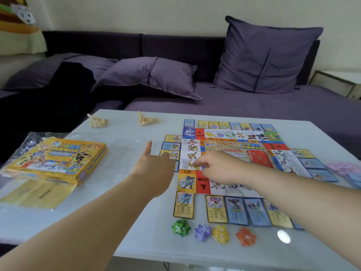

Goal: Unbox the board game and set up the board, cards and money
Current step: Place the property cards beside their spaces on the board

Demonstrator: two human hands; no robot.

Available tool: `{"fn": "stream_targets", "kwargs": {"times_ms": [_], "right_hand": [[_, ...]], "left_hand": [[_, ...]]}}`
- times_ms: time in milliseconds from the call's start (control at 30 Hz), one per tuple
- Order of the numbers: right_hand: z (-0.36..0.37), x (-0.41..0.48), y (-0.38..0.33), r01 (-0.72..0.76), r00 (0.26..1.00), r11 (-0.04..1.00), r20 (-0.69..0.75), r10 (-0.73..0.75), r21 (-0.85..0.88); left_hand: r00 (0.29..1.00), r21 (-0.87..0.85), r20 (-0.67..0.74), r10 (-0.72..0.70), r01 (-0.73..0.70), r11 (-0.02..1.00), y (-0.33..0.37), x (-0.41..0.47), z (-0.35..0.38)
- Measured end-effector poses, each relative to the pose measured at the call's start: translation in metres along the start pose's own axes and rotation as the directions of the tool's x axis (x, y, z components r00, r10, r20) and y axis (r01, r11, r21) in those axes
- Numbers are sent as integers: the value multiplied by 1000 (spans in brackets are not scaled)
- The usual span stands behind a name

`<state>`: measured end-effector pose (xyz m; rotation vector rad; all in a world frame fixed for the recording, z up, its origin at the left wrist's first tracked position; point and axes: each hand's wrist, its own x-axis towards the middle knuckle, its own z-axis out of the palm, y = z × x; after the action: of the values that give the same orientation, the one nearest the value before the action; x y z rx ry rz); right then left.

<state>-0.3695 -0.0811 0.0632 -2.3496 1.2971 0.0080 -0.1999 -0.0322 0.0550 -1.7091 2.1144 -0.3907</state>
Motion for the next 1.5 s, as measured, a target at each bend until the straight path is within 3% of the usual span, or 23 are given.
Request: {"fn": "stream_targets", "kwargs": {"times_ms": [300, 500, 733, 1133, 1333, 1500], "right_hand": [[-1, -111, 12, -70, 993, 992, -91, 80, 109], [11, -196, 47, -226, 943, 925, -170, 287, 305], [25, -272, 112, -328, 836, 865, -311, 453, 379], [33, -304, 203, -313, 508, 746, -560, 655, 588], [5, -296, 246, -304, 452, 728, -579, 678, 615], [-42, -278, 292, -406, 499, 737, -545, 674, 540]], "left_hand": [[983, -334, -175, -50, -12, 942, 62, -48, -50], [967, -509, -249, -60, -78, 857, 141, -75, -96], [981, -534, -172, 93, -173, 828, 214, -80, -109], [962, -592, -55, 269, -248, 767, 293, -45, -120], [943, -575, -65, 327, -303, 760, 306, -11, -132], [941, -561, -142, 306, -331, 759, 302, 43, -155]]}}
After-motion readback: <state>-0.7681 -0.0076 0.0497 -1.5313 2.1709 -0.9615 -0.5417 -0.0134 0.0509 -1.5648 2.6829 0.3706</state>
